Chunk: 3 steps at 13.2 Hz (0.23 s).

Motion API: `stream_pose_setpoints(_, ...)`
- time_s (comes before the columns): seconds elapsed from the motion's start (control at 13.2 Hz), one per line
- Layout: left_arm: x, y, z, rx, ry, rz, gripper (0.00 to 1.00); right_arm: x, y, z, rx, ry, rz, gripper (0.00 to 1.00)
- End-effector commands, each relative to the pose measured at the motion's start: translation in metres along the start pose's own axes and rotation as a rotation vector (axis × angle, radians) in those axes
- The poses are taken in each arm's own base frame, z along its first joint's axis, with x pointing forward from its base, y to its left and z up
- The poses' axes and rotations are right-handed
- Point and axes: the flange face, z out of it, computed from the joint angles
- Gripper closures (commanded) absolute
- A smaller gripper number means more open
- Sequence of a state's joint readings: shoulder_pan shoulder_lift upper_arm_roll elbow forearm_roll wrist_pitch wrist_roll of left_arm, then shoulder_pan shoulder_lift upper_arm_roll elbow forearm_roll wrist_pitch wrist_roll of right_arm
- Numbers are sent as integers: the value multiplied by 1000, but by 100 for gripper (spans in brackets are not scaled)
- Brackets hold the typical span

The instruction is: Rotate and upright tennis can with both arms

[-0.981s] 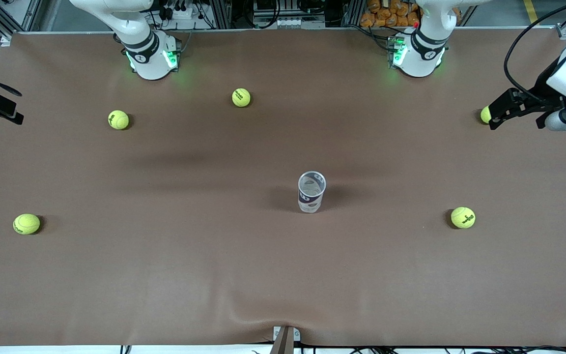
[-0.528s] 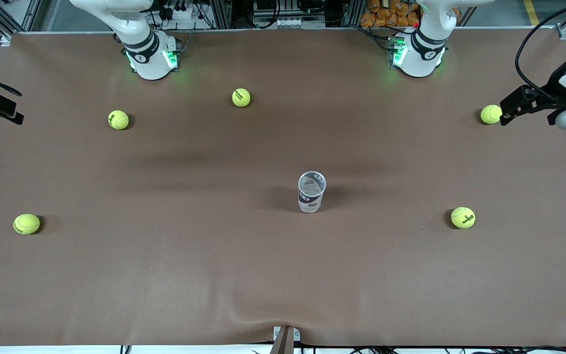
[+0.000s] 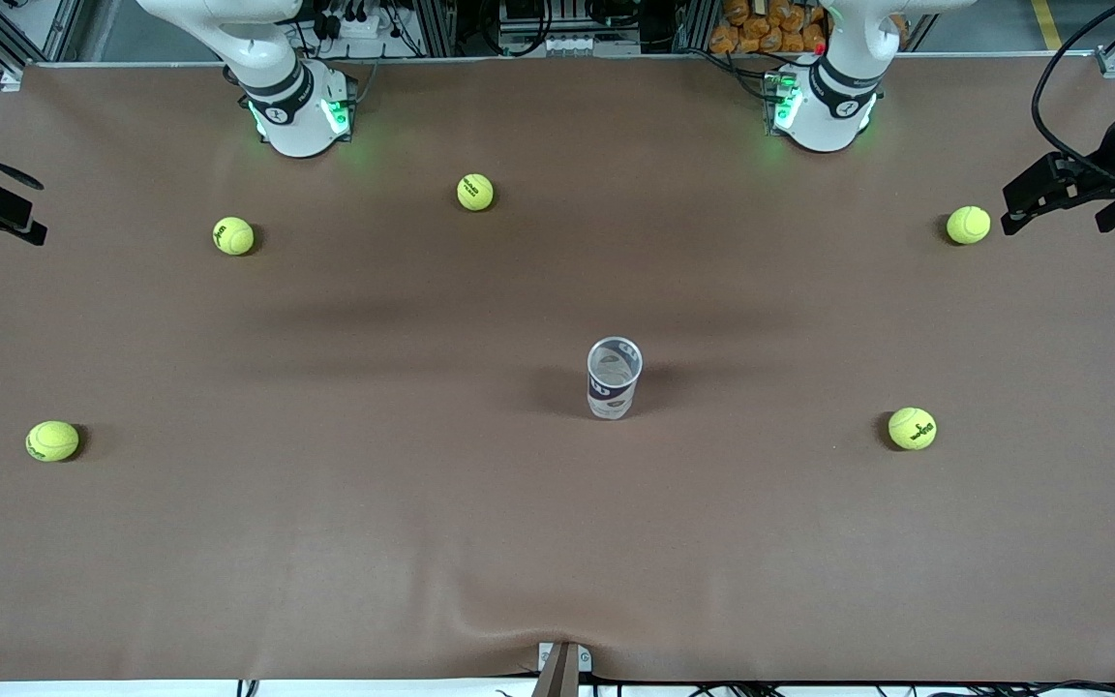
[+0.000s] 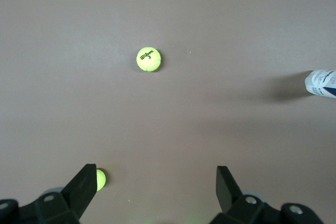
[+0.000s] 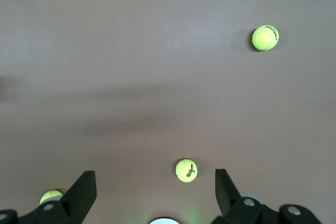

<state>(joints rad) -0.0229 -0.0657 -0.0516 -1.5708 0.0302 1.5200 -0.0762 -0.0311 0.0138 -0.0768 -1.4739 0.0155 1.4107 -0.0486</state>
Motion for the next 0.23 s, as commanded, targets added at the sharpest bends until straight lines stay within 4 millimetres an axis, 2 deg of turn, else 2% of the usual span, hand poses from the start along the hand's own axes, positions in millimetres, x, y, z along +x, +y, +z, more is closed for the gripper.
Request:
stream_pose_setpoints(0.0,-7,8,-6,-5,7,9,0,-3,-1,-4,6,4,7,0)
stream_pose_setpoints(0.15,-7,7,-5,-5,4,9,0,-4,-1,-5,6,5,7,0)
